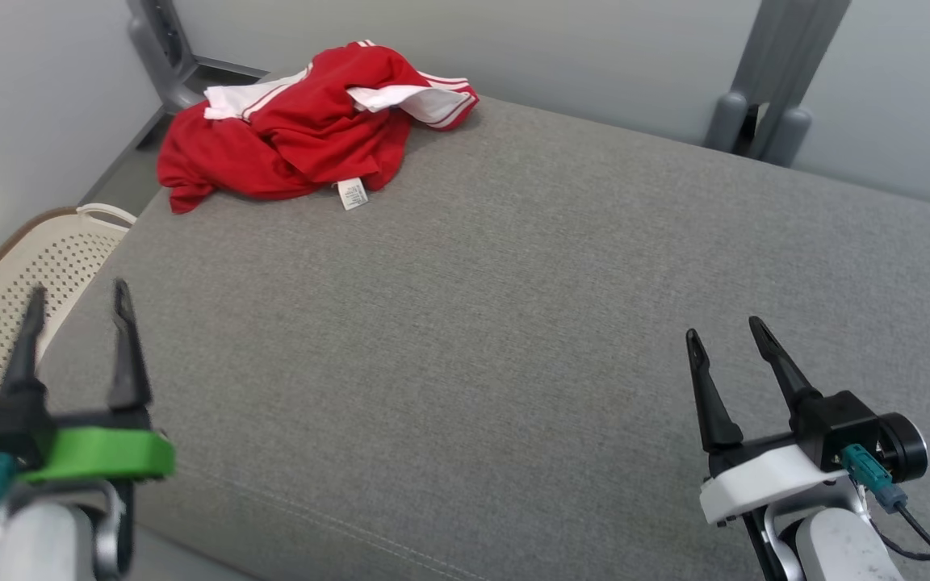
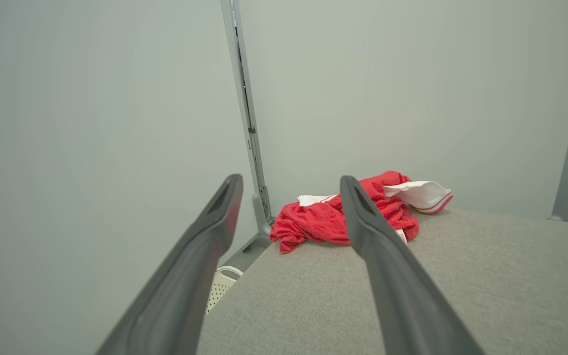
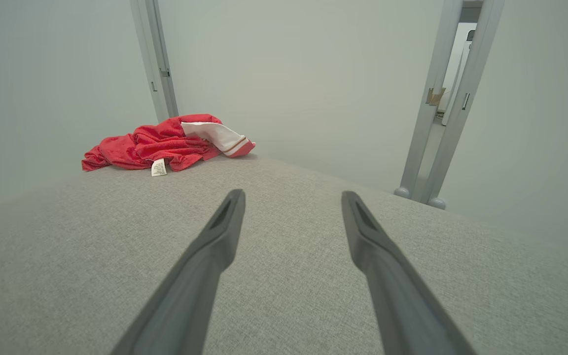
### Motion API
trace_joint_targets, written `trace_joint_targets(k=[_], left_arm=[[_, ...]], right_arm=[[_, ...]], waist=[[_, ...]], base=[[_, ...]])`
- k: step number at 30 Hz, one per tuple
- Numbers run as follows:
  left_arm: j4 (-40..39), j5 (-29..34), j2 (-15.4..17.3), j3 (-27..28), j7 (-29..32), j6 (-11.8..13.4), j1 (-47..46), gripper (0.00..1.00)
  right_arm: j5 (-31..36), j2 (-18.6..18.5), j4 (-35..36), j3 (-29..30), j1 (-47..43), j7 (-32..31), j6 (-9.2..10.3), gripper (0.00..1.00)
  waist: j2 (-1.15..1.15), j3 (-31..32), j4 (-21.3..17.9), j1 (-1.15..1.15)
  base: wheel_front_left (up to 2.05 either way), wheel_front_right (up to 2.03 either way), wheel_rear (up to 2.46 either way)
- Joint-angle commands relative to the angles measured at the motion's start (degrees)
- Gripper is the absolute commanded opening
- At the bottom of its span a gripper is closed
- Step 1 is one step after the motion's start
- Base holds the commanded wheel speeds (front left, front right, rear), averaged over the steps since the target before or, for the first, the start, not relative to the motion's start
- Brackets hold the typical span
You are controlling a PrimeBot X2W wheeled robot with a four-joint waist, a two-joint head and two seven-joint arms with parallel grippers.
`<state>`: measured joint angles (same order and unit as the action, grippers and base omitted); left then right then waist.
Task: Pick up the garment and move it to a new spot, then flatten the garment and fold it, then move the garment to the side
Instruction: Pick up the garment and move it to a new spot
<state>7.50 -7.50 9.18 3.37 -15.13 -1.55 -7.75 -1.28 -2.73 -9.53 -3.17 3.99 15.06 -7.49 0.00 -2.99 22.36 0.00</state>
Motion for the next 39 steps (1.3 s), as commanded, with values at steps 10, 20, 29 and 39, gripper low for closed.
trace_joint_targets(k=[10, 20, 29, 39], left_arm=[[2.3, 1.2, 17.5, 2.6, 8.3, -4.2, -31.2, 1.0], [16.4, -1.8, 23.9, -4.5, 19.1, -5.8, -53.6, 1.0], [27.9, -9.7, 24.1, -16.8, 26.3, -5.9, -58.9, 1.0], [31.6, -14.0, 30.3, -27.5, 29.9, -5.8, -61.5, 1.0]], right_arm=[[2.0, -0.3, 4.0, -0.8, 8.0, 0.2, 0.01, 1.0], [4.0, -0.2, 13.6, 0.7, 12.7, 0.1, 0.01, 1.0], [3.4, -0.2, 19.3, 1.5, 12.8, -0.2, 0.01, 1.0], [2.5, -0.2, 21.5, 1.3, 13.2, 0.1, 0.01, 1.0]], waist=[[0.0, -12.4, -13.5, 0.0], [0.0, -25.5, -21.0, 0.0], [0.0, -32.4, -24.5, 0.0], [0.0, -35.8, -26.6, 0.0]], base=[[0.0, 0.0, 0.0], [0.0, 0.0, 0.0], [0.0, 0.0, 0.0], [0.0, 0.0, 0.0]])
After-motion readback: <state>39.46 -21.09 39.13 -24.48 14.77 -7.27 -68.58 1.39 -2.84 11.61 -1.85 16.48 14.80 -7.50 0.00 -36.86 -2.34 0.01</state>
